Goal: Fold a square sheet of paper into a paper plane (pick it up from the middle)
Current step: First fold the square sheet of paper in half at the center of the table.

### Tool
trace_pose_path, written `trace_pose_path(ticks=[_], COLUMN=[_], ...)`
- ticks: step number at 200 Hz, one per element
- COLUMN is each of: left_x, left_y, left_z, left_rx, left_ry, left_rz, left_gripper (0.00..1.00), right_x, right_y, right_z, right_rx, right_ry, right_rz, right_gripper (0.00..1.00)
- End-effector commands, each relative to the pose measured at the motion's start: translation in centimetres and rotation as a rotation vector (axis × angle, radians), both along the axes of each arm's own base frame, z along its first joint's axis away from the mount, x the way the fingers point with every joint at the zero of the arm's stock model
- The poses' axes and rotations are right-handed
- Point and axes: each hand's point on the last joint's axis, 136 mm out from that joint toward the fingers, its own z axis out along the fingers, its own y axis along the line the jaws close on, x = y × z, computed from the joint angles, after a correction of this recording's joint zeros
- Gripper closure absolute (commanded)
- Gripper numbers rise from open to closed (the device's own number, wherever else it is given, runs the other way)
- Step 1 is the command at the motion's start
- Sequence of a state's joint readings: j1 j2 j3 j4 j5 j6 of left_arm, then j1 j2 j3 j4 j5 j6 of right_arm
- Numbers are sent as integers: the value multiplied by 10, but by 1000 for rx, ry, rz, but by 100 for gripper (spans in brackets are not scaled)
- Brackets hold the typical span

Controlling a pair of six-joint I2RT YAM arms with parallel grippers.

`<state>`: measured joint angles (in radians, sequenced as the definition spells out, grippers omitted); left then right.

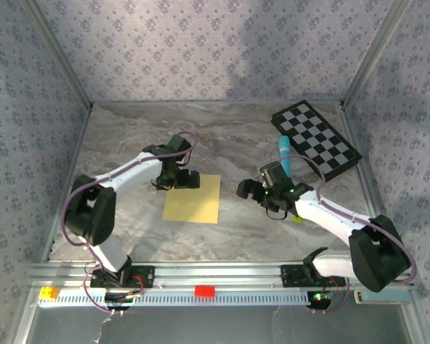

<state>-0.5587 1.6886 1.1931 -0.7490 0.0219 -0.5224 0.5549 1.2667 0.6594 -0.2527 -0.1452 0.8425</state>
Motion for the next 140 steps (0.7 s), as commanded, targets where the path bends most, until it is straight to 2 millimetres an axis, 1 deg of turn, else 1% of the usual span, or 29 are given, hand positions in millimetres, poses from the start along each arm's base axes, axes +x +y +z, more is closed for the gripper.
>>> trace_pose_path(ticks=[1, 27, 40, 62, 92, 125, 140], left_x=[-12, -12, -13, -9, -10, -15, -15], left_y=[-5, -17, -18, -13, -15, -25, -26], left_z=[-4, -11, -16, -20, -28, -37, -39], left_rx=[42, 65, 102, 170, 172, 119, 115], left_ry=[74, 94, 105, 100, 122, 157, 163], left_rz=[-53, -87, -94, -86, -95, -101, -88], left_gripper=[4, 3, 3, 3, 3, 2, 2], right_x=[5, 4, 4, 4, 2, 2, 1], right_y=[5, 5, 6, 4, 1, 1, 0], right_z=[9, 7, 6, 5, 3, 4, 4], right_rx=[-2, -7, -10, -20, -33, -36, -36], right_ry=[-9, -5, -3, 1, 7, 9, 10], right_rz=[-2, 1, 1, -4, -3, -2, -3], right_gripper=[0, 0, 0, 0, 0, 0, 0])
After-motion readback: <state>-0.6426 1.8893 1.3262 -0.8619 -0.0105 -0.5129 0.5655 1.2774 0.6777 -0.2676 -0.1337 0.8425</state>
